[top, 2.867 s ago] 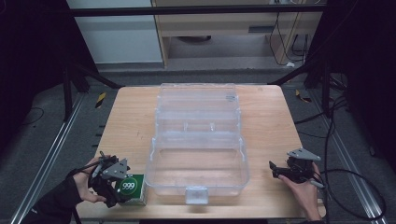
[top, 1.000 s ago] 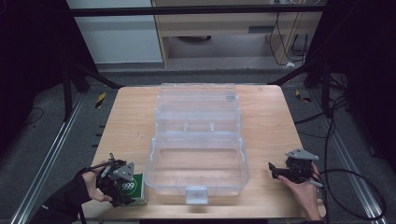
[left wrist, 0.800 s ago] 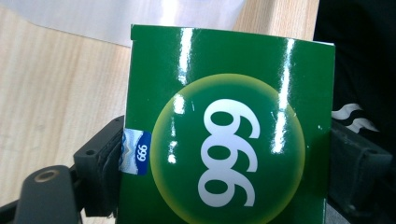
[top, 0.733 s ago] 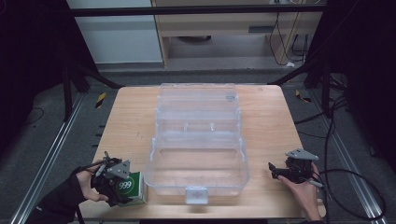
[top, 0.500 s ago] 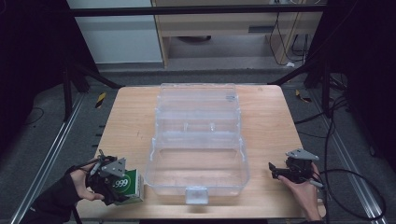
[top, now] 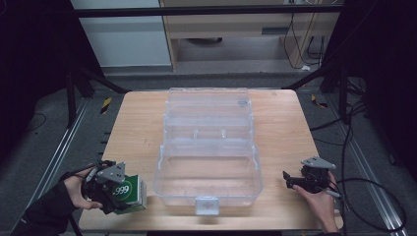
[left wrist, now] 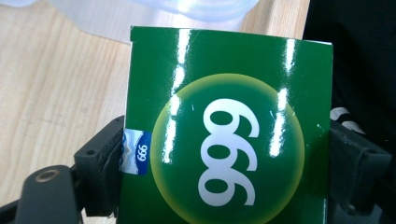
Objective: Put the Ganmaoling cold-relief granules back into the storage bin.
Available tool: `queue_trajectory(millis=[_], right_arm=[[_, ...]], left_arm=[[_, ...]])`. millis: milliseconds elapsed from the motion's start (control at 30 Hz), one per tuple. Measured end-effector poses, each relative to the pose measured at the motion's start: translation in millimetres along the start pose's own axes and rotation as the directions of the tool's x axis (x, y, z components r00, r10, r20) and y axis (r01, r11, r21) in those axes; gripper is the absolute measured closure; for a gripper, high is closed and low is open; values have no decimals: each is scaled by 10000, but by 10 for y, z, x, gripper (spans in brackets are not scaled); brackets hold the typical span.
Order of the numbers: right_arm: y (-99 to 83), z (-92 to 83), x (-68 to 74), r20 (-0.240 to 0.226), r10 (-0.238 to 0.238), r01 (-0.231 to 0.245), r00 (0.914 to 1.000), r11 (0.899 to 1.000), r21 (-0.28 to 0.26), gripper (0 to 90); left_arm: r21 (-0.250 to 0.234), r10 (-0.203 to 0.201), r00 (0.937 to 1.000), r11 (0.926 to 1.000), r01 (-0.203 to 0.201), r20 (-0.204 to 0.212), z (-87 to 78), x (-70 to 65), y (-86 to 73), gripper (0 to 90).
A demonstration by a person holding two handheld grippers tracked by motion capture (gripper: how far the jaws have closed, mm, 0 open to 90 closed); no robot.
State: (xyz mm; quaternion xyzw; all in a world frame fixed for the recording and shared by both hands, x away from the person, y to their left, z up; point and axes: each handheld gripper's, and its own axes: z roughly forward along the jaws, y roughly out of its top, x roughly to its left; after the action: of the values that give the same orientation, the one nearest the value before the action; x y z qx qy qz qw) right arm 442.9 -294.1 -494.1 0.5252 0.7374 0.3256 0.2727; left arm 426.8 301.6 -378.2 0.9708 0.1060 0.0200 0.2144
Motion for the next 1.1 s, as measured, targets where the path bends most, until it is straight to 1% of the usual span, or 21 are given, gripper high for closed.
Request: queue_trajectory(millis=[167, 233, 300, 367, 433, 467, 633, 667, 700, 800, 1100], right_arm=[[-2, 1, -1, -20, 24, -24, 10000, 10000, -8, 53], [-1, 1, 0, -27, 36, -36, 10000, 10000, -40, 54], [-1, 1, 0, -30, 36, -36, 10000, 10000, -46, 54], [-1, 0, 0, -32, 51, -51, 10000, 10000, -42, 54], [-1, 0, -2, -33, 49, -49, 10000, 10000, -55, 54], [-1, 0, -2, -33, 49, -49, 10000, 10000, -55, 54], [-1, -5, -5, -30, 28, -28, 10000, 10000, -69, 55], [-1, -8, -8, -27, 9, -9, 10000, 10000, -88, 55], [-1, -8, -8, -27, 9, -9, 10000, 10000, -88, 55], [-3, -6, -9, -20, 13, -13, 10000, 10000, -80, 55], [-3, -11, -13, -16, -5, 5, 10000, 9999, -135, 56]], left_arm=[[-46, 65, 9999, 10000, -66, -116, -79, 15, 43, 145], [-72, 102, 9997, 9999, -103, -220, -133, 22, 73, 145], [-208, 140, 9995, 9997, -146, -284, -207, 27, 117, 145], [-238, 166, 9994, 9996, -173, -297, -222, 28, 129, 145], [-275, 228, 9991, 9993, -238, -349, -282, 32, 183, 145], [-275, 228, 9991, 9993, -238, -349, -282, 32, 183, 145], [-300, 322, 9986, 9990, -335, -418, -351, 50, 280, 145], [-305, 387, 9982, 9987, -401, -455, -375, 60, 324, 146], [-305, 387, 9982, 9987, -401, -455, -375, 60, 324, 146], [-389, 507, 9974, 9979, -527, -517, -432, 68, 410, 146], [-447, 657, 9960, 9967, -684, -600, -480, 88, 552, 146]])
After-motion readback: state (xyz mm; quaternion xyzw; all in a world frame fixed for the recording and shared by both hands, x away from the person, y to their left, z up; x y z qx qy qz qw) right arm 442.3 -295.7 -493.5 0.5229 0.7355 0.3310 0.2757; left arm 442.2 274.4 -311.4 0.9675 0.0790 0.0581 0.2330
